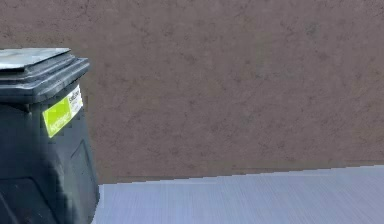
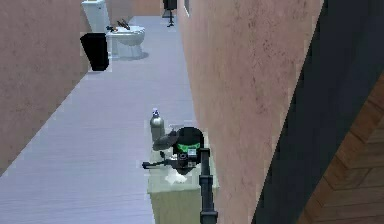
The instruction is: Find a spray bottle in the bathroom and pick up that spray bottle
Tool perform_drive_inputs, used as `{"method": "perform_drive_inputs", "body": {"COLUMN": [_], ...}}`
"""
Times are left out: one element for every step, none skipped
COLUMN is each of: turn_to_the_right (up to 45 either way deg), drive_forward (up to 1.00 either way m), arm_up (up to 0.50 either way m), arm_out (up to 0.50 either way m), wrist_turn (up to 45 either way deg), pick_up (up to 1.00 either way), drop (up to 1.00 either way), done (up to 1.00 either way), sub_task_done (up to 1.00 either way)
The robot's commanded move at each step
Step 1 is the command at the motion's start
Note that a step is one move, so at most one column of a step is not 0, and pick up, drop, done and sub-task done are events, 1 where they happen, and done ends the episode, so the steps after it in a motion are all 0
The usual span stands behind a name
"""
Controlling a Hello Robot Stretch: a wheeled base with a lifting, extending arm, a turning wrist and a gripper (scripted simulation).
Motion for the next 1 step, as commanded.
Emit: {"method": "perform_drive_inputs", "body": {"turn_to_the_right": [0.0], "drive_forward": [0.0], "arm_up": [0.0], "arm_out": [0.0], "wrist_turn": [0.0], "pick_up": [0.0], "drop": [0.0], "done": [1.0], "sub_task_done": [0.0]}}
